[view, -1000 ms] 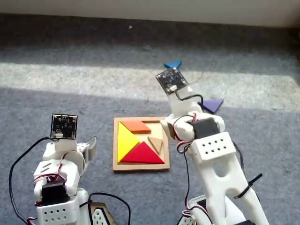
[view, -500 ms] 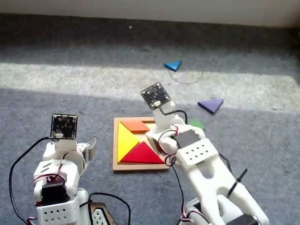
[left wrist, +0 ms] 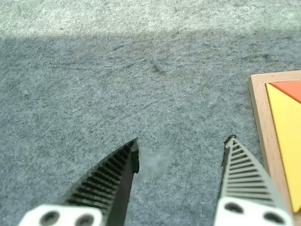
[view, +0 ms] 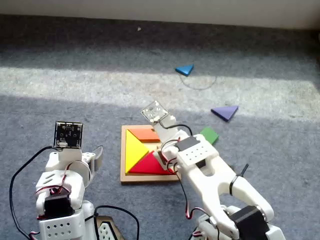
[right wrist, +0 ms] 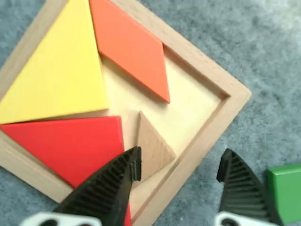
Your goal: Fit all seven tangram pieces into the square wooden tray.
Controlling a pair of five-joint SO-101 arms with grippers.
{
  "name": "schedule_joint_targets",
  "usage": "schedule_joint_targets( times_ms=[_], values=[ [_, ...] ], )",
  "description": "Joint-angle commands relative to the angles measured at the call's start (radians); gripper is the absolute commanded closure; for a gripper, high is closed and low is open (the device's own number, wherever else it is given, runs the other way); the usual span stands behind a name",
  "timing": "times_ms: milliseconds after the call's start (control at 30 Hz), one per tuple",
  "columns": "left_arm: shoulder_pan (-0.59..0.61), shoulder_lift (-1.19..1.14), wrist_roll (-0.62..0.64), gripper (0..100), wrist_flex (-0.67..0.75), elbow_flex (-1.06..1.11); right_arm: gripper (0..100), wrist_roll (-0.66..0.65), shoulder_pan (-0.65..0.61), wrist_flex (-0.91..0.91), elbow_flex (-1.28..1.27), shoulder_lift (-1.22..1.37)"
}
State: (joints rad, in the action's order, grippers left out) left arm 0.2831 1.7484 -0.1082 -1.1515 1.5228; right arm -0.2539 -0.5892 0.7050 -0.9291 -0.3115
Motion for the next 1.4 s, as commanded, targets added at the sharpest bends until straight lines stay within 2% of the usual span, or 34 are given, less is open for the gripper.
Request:
schedule_joint_targets(
  times_ms=[0, 333, 467, 733, 867, 1067, 1367],
  values=[
    [0.007, 0.012, 0.006, 71, 0.009, -0.005, 73.9, -0.012, -0.035, -0.019, 0.008, -0.005],
    [0.005, 0.012, 0.006, 71, 0.009, -0.005, 73.9, -0.015, -0.035, -0.019, 0.004, -0.004],
    [0.005, 0.012, 0.006, 71, 0.009, -0.005, 73.9, -0.068, -0.039, -0.022, 0.004, -0.002],
    [0.005, 0.012, 0.005, 71, 0.009, -0.004, 73.9, -0.078, -0.041, -0.018, 0.004, -0.002],
    [0.005, 0.012, 0.005, 71, 0.009, -0.004, 74.0, -0.164, -0.012, -0.016, 0.004, -0.002],
    [0.005, 0.012, 0.005, 71, 0.009, -0.004, 81.5, -0.189, 0.019, 0.047, 0.01, -0.005],
    [0.005, 0.012, 0.005, 71, 0.009, -0.004, 81.8, -0.189, -0.03, 0.099, 0.012, -0.012]
  ],
)
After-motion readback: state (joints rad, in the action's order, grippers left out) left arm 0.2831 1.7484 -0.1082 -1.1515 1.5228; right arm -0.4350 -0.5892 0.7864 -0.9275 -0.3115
